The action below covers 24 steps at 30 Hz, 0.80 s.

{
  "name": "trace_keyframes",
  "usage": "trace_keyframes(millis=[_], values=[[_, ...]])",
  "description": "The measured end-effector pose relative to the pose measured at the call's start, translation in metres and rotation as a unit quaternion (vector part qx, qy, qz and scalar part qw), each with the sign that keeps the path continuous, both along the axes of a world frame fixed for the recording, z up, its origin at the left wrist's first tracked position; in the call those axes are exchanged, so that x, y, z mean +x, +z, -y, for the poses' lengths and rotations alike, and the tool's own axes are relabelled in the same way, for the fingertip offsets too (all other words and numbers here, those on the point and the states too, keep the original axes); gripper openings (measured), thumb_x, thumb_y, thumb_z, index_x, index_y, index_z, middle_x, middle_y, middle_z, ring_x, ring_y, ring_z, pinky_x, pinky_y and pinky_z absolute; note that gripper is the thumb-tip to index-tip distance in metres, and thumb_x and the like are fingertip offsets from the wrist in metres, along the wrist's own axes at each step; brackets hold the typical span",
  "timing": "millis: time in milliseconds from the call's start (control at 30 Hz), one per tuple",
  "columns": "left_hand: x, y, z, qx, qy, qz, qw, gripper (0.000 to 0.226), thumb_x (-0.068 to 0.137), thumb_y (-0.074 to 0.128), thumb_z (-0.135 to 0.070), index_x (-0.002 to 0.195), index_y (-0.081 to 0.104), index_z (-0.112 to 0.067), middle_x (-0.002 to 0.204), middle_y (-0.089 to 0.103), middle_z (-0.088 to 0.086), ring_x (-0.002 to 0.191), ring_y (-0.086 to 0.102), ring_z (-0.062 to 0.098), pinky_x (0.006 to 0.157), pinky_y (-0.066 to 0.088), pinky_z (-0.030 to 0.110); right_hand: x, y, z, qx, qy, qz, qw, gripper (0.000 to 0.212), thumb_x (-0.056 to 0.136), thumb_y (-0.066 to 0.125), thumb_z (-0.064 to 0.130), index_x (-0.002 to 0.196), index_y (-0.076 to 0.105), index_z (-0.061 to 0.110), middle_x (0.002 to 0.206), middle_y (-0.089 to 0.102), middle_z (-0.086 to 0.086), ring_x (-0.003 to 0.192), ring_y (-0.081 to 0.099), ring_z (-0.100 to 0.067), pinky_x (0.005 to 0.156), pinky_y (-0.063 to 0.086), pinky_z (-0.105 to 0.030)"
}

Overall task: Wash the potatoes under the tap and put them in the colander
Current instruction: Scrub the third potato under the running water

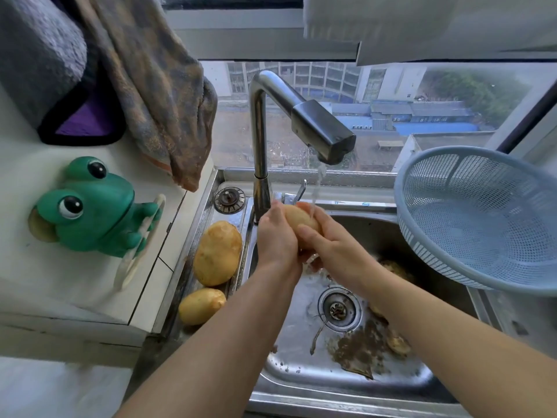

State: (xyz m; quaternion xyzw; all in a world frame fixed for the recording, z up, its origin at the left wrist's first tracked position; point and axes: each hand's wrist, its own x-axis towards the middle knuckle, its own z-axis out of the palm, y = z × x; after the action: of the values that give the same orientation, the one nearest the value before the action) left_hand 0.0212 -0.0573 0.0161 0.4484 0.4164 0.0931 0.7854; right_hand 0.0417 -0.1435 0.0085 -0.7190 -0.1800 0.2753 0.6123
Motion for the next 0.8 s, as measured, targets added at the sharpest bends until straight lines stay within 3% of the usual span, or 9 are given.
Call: trace_keyframes(millis=[67, 167, 267, 333, 400, 500, 600, 700, 800], values=[[0.002, -0.005, 0.006, 0.044, 0.011, 0.021, 0.999, 0.043, 0.102, 0.039, -0.043, 0.126, 0.05, -0.009, 0.111, 0.061, 0.018, 0.095, 0.065, 0.029, 0.069, 0.055, 0.038, 0.001, -0.004, -0.003, -0.004, -0.047, 0.031, 0.998, 0.044, 0.099, 0.051, 0.023, 0.141, 0.043, 0.015, 0.097, 0.058, 0.006, 0.072, 0.054, -0.003, 0.054, 0.043, -0.011], [0.002, -0.009, 0.003, 0.051, 0.018, 0.024, 0.998, 0.045, 0.101, 0.04, -0.045, 0.126, 0.05, -0.009, 0.112, 0.062, 0.02, 0.1, 0.064, 0.033, 0.086, 0.055, 0.052, 0.002, 0.001, 0.002, 0.03, -0.015, -0.07, 0.997, 0.042, 0.1, 0.047, 0.018, 0.141, 0.042, 0.019, 0.1, 0.058, -0.003, 0.073, 0.056, -0.013, 0.052, 0.047, -0.019], [0.001, -0.011, -0.004, -0.003, 0.005, -0.004, 1.0, 0.039, 0.103, 0.038, -0.042, 0.117, 0.052, -0.009, 0.105, 0.061, 0.021, 0.096, 0.064, 0.036, 0.074, 0.057, 0.049, 0.004, 0.012, 0.012, 0.041, 0.076, -0.139, 0.987, 0.039, 0.101, 0.04, 0.008, 0.134, 0.039, 0.03, 0.1, 0.056, -0.01, 0.075, 0.057, -0.019, 0.059, 0.051, -0.027], [-0.001, -0.011, -0.001, 0.002, -0.002, -0.007, 1.0, 0.039, 0.103, 0.036, -0.043, 0.118, 0.052, -0.01, 0.104, 0.062, 0.022, 0.093, 0.064, 0.036, 0.062, 0.056, 0.042, 0.005, 0.013, 0.013, -0.024, 0.082, -0.06, 0.994, 0.04, 0.102, 0.041, 0.014, 0.14, 0.036, 0.026, 0.097, 0.059, -0.01, 0.073, 0.06, -0.018, 0.061, 0.051, -0.029], [-0.001, -0.015, 0.005, 0.06, -0.002, 0.005, 0.998, 0.044, 0.1, 0.037, -0.047, 0.122, 0.051, -0.011, 0.109, 0.063, 0.022, 0.097, 0.065, 0.038, 0.073, 0.057, 0.051, 0.004, 0.01, 0.009, -0.077, 0.047, 0.027, 0.996, 0.043, 0.101, 0.044, 0.022, 0.144, 0.038, 0.017, 0.092, 0.062, -0.006, 0.07, 0.061, -0.016, 0.06, 0.051, -0.03], [-0.001, -0.017, 0.006, 0.091, 0.01, 0.014, 0.996, 0.044, 0.1, 0.038, -0.046, 0.125, 0.049, -0.012, 0.109, 0.063, 0.019, 0.1, 0.064, 0.036, 0.087, 0.053, 0.058, 0.004, 0.007, 0.009, -0.041, 0.042, -0.012, 0.998, 0.042, 0.102, 0.044, 0.018, 0.143, 0.039, 0.014, 0.094, 0.062, -0.005, 0.071, 0.062, -0.018, 0.06, 0.051, -0.031], [0.001, -0.016, -0.002, 0.035, 0.005, 0.008, 0.999, 0.044, 0.103, 0.036, -0.042, 0.124, 0.052, -0.007, 0.105, 0.064, 0.022, 0.095, 0.065, 0.034, 0.078, 0.057, 0.048, 0.007, 0.013, 0.016, -0.002, 0.094, -0.103, 0.99, 0.047, 0.102, 0.04, 0.009, 0.145, 0.03, 0.023, 0.098, 0.059, -0.009, 0.078, 0.062, -0.019, 0.066, 0.055, -0.031], [0.0, -0.016, 0.001, 0.052, -0.018, 0.0, 0.998, 0.044, 0.102, 0.035, -0.045, 0.122, 0.052, -0.009, 0.105, 0.063, 0.022, 0.093, 0.065, 0.035, 0.067, 0.057, 0.044, 0.004, 0.012, 0.013, -0.047, 0.065, -0.02, 0.997, 0.047, 0.101, 0.045, 0.015, 0.146, 0.032, 0.017, 0.094, 0.061, -0.007, 0.074, 0.064, -0.019, 0.063, 0.055, -0.03], [0.001, -0.018, 0.006, 0.085, -0.03, 0.013, 0.996, 0.043, 0.1, 0.038, -0.048, 0.127, 0.047, -0.015, 0.114, 0.061, 0.02, 0.102, 0.063, 0.038, 0.084, 0.055, 0.055, 0.002, 0.006, 0.009, -0.066, -0.009, 0.038, 0.997, 0.046, 0.099, 0.051, 0.023, 0.143, 0.04, 0.014, 0.097, 0.062, -0.004, 0.071, 0.064, -0.018, 0.058, 0.054, -0.025]])
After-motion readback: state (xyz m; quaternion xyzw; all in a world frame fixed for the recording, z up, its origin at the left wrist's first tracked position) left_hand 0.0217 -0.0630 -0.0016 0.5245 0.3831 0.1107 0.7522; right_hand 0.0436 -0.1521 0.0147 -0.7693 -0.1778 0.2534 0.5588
